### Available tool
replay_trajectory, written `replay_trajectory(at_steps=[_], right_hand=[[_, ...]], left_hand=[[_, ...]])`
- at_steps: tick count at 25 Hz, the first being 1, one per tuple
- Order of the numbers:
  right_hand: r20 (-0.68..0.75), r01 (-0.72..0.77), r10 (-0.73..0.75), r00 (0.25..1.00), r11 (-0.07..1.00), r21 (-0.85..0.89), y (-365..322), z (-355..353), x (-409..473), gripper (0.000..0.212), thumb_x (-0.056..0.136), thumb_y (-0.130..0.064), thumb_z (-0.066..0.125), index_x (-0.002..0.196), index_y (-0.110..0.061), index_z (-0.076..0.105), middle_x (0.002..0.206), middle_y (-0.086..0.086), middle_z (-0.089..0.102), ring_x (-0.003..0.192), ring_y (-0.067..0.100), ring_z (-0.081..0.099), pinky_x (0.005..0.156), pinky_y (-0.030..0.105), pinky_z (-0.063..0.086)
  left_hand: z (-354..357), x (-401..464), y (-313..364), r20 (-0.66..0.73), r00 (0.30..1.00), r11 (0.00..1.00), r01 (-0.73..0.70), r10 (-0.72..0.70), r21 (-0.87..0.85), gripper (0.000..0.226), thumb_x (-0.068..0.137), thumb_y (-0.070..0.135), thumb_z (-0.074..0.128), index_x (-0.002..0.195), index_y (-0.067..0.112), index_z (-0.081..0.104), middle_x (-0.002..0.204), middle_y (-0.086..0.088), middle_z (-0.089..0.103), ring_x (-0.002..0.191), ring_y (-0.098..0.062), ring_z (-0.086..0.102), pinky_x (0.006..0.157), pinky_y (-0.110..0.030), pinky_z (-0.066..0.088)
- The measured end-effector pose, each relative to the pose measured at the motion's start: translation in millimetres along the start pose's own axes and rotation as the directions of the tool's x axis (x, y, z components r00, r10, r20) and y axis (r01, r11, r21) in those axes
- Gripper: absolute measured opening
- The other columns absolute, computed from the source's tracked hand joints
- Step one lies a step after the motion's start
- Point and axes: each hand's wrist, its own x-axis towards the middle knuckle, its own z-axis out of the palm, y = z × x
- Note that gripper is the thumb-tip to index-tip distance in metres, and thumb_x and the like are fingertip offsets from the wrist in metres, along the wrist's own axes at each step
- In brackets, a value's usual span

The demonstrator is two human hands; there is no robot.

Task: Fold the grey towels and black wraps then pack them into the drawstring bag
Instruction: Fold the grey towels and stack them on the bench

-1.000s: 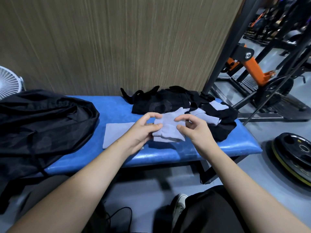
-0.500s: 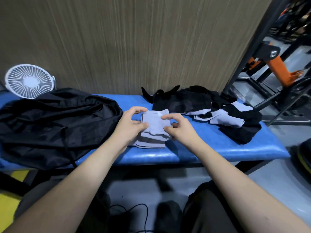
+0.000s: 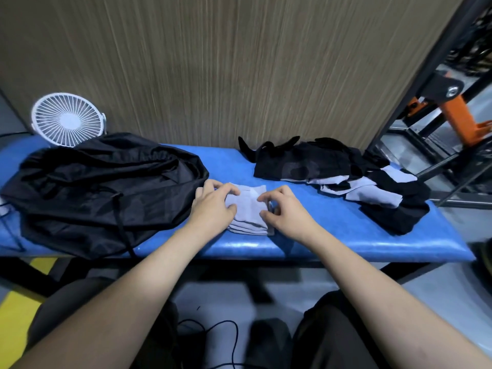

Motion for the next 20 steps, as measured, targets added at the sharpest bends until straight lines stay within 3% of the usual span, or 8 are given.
replay_trajectory(at_steps=[3,13,17,20], right_hand=[[-0.003,-0.024,0.024,1.000,1.000,-0.008,0.2,-4.1,-4.7,0.032,0.091,-0.024,0.069,0.122,-0.023,0.061,0.114,-0.003,0.043,0.071,0.006,0.055,0.075,0.013,0.040],[0.033,0.023,-0.023,0.999,1.000,0.006,-13.5,17.3,4.3,0.032,0.087,-0.016,0.072,0.118,-0.017,0.065,0.109,-0.004,0.048,0.075,0.003,0.055,0.071,0.004,0.039],[0.057,0.080,-0.081,0.995,0.997,0.019,-26.0,31.8,9.8,0.034,0.086,-0.015,0.073,0.119,-0.014,0.066,0.105,-0.004,0.047,0.076,0.001,0.053,0.075,0.006,0.037],[0.079,0.135,-0.136,0.988,0.991,0.018,-37.6,43.5,11.5,0.038,0.086,-0.015,0.073,0.122,-0.011,0.064,0.108,-0.003,0.045,0.086,0.006,0.051,0.087,0.013,0.036]], left_hand=[[-1.4,0.2,-2.4,0.038,0.999,1.000,0.014,-0.013,-0.021,0.033,0.089,0.023,0.060,0.121,0.032,0.056,0.119,0.003,0.038,0.112,-0.023,0.047,0.100,-0.036,0.042],[-18.7,-9.7,-22.5,0.055,0.998,0.999,0.007,-0.010,0.046,0.037,0.093,0.027,0.061,0.129,0.024,0.053,0.127,0.006,0.038,0.116,-0.016,0.049,0.095,-0.031,0.044],[-35.2,-15.6,-37.1,0.029,0.999,0.998,0.022,-0.024,0.067,0.035,0.092,0.026,0.063,0.127,0.023,0.056,0.125,0.010,0.039,0.110,-0.014,0.054,0.096,-0.034,0.047],[-44.6,-18.4,-52.1,-0.004,1.000,0.998,0.028,-0.027,0.060,0.035,0.090,0.021,0.066,0.125,0.020,0.059,0.122,0.010,0.040,0.107,-0.015,0.058,0.100,-0.030,0.044]])
